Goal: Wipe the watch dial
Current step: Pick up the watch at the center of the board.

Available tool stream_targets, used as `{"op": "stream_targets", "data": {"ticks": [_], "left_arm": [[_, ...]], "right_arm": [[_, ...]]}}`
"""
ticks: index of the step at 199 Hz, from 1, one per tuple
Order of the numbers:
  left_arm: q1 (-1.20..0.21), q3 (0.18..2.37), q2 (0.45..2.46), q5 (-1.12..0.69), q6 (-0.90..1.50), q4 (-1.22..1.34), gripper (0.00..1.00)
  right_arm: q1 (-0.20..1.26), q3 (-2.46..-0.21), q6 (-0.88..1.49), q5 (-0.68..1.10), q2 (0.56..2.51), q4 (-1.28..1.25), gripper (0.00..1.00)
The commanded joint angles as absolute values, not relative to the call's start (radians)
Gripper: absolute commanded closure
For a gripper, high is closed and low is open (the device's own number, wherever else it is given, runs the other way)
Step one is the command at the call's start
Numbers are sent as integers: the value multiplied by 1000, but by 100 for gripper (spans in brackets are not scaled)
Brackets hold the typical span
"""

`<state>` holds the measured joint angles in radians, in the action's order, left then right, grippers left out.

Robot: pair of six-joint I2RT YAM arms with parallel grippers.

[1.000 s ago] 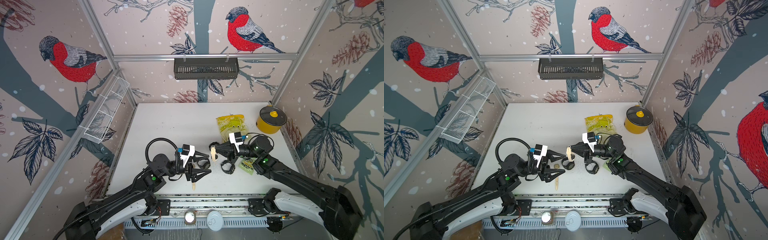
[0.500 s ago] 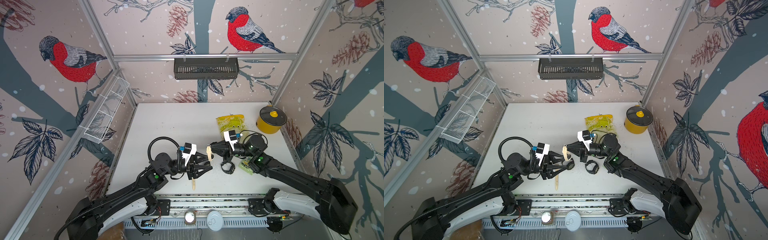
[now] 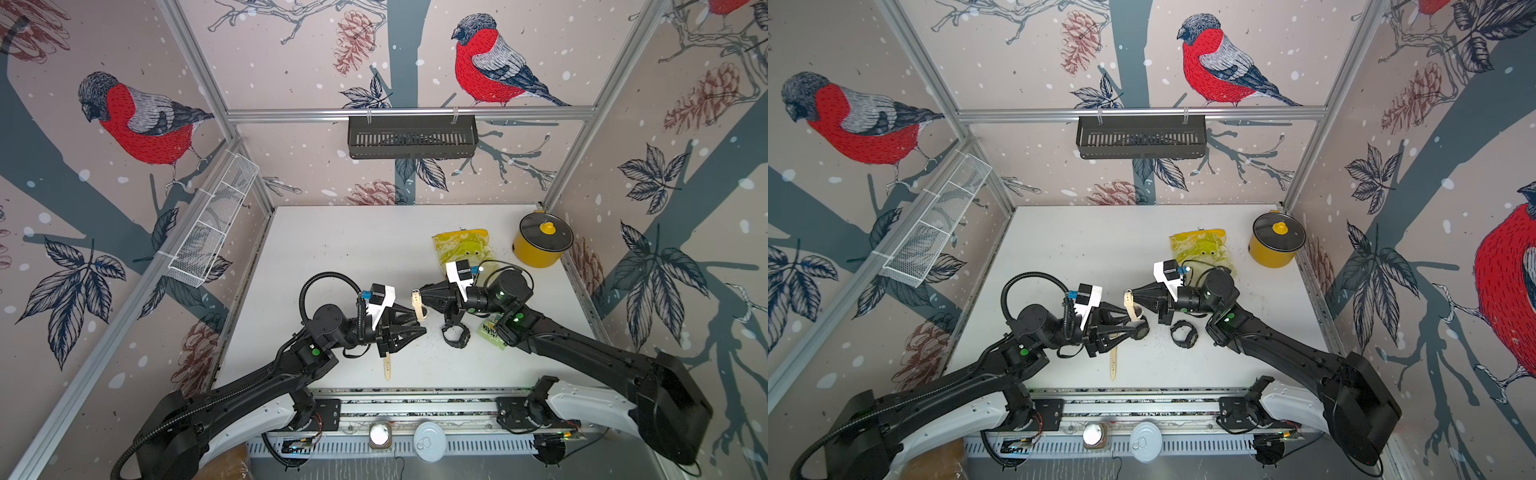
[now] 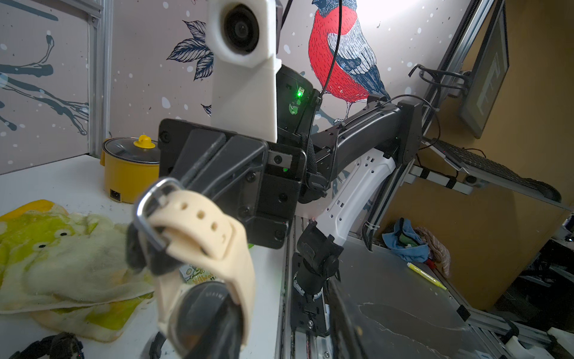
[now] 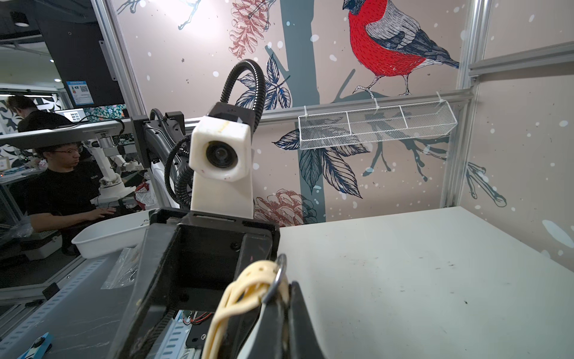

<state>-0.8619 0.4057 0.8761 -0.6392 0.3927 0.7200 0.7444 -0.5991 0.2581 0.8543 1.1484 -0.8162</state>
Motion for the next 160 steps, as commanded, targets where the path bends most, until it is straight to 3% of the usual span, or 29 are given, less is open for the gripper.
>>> {"op": "stream_targets", "data": {"ticks": [1,22,76,89,108,160], "left_arm": [[-862,419,886,-629,405,761,55],[-862,424,898,-641,406,770,64],[-862,411,868,-653,399,763,100],[-862,405,862,-643,404,766,100],[-861,423,861,-634,437,764,100],[-862,558,840,-390,573,525,100]], "right_arm": [[753,-599,258,841,1145,-856,96],[752,-591,262,835,1144,-875,96],[659,-532,383,855,1153,-1027,96],[643,-522,408,853,1158,-1057,96],[644,-510,364,808,1170,-992,78],[591,-343,255,741,1160,-1076,62]]}}
